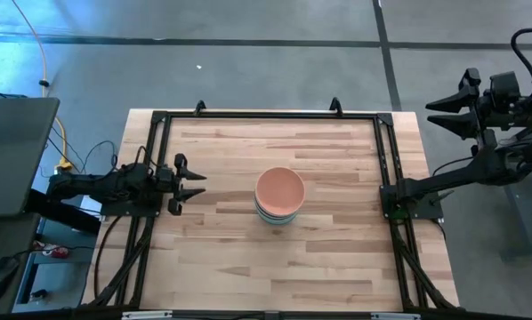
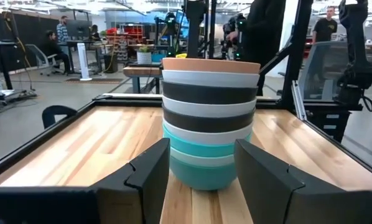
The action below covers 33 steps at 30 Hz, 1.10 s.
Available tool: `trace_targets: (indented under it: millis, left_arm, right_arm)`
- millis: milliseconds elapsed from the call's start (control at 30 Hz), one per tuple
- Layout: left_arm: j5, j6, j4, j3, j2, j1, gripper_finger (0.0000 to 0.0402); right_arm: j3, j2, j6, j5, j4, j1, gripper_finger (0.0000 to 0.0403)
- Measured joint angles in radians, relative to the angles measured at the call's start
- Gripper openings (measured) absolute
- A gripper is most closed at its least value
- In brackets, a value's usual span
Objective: Nest bowls inside each other
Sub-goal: Return to Home Position
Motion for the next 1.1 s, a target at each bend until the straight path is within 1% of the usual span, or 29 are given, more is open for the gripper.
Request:
trace_targets:
  millis: [333, 500, 600, 700, 833, 967, 1100]
  left_arm:
    - [0.0, 0.013, 0.0, 0.0, 0.002, 0.0, 0.0168]
    - [0.0, 0.011, 0.0, 0.0, 0.002, 0.0, 0.0168]
    - [0.0, 0.011, 0.0, 0.0, 0.002, 0.0, 0.0168]
    - [0.0, 0.011, 0.0, 0.0, 0.002, 0.0, 0.0168]
    - [0.0, 0.011, 0.0, 0.0, 0.002, 0.0, 0.0168]
    - [0.0, 0.011, 0.0, 0.0, 0.002, 0.0, 0.0168]
    - [0.0, 0.011, 0.0, 0.0, 0.002, 0.0, 0.0168]
  right_arm:
    - [0.0, 0.0, -0.005, -0.006, -0.002, 0.0, 0.0126]
    - [-0.002, 0.0, -0.008, -0.018, -0.041, 0.0, 0.0126]
    - [-0.066, -0.012, -0.01, -0.027, -0.022, 0.0, 0.0126]
    - [-0.204, -0.046, -0.049, -0.091, 0.063, 0.0, 0.0126]
    - [-0.452, -0.13, -0.138, -0.161, 0.233, 0.0, 0.0126]
    - [-0.717, -0.264, -0.186, -0.184, 0.444, 0.0, 0.0126]
    - [-0.974, -0.44, -0.188, -0.238, 0.698, 0.0, 0.0126]
